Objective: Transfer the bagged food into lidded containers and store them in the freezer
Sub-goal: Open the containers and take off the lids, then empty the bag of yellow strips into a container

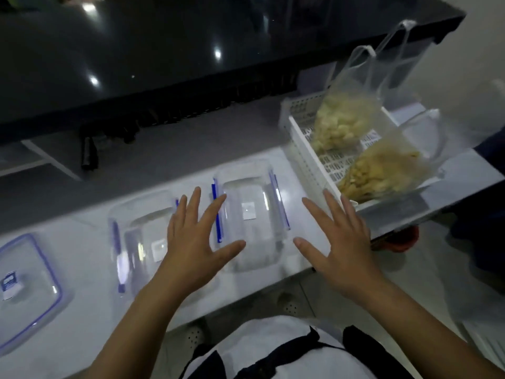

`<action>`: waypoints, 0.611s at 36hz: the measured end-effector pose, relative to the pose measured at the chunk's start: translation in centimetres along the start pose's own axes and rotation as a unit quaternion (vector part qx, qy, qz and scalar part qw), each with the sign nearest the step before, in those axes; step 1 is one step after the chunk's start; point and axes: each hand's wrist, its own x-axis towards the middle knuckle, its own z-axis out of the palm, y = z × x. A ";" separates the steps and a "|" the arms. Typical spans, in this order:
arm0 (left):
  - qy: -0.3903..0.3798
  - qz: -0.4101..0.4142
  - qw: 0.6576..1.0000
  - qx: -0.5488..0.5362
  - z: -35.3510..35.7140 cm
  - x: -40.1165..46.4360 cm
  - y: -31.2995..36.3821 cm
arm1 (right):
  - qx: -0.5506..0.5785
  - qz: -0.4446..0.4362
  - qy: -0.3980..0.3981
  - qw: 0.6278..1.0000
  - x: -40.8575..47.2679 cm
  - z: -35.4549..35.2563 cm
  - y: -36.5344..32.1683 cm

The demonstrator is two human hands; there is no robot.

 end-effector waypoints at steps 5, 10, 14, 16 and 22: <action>-0.005 0.054 0.998 -0.026 2.6 2.9 7.5 | 0.026 0.004 0.011 1.000 1.2 -4.5 4.9; -0.037 0.125 0.990 -0.052 2.8 5.6 14.7 | 0.050 -0.005 0.059 0.997 0.4 -7.6 8.4; -0.041 0.236 0.968 -0.078 0.5 7.6 20.6 | 0.084 0.003 0.074 0.994 -0.8 -9.1 10.9; -0.054 0.280 0.956 -0.069 -0.9 8.6 23.4 | 0.096 0.013 0.075 0.992 -1.2 -9.5 12.0; -0.103 0.358 0.922 0.103 -3.4 12.3 31.7 | 0.143 0.053 0.071 0.986 -1.5 -9.9 14.5</action>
